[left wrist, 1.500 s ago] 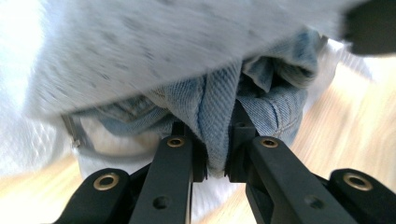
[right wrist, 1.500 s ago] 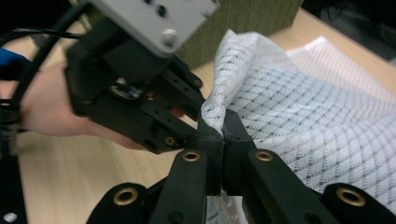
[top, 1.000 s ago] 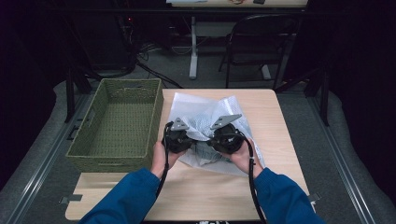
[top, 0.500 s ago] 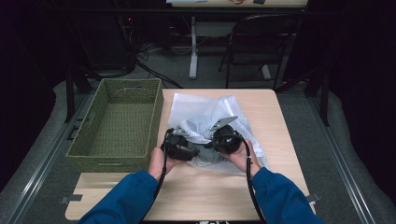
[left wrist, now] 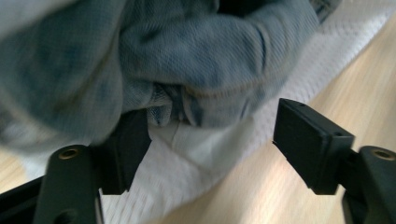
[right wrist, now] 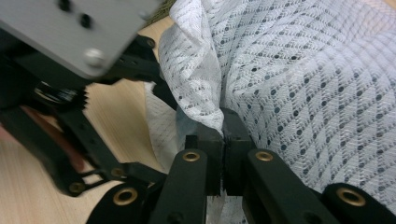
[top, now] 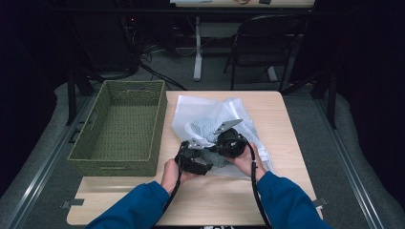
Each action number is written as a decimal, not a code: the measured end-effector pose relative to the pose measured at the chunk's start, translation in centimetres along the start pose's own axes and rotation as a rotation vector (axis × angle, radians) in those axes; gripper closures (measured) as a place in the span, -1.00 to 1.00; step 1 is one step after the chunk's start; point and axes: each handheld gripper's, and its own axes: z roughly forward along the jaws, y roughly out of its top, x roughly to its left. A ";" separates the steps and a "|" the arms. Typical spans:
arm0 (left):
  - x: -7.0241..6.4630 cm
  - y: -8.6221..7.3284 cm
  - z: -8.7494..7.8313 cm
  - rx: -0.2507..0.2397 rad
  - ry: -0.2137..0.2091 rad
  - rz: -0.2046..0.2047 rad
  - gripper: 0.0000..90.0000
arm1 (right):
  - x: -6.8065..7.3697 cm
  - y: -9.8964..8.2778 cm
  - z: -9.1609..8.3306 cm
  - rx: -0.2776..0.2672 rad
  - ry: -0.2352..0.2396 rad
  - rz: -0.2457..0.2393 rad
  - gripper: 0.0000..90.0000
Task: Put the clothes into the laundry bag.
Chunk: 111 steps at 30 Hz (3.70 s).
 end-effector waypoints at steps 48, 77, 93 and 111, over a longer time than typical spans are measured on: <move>2.4 -1.3 -2.1 0.094 0.049 -0.001 -0.18 | -2.3 -2.4 3.2 0.107 -0.047 0.021 0.98; 2.3 -2.6 -0.7 0.142 0.022 0.020 1.00 | -0.9 -2.3 5.4 0.188 0.014 -0.066 0.98; 1.3 -3.4 -1.8 0.202 -0.082 0.073 1.00 | -0.9 -1.3 7.7 0.213 -0.189 -0.117 0.99; 1.3 -4.3 -3.1 0.234 -0.136 0.116 1.00 | -2.4 -1.2 8.9 0.204 -0.296 -0.135 0.99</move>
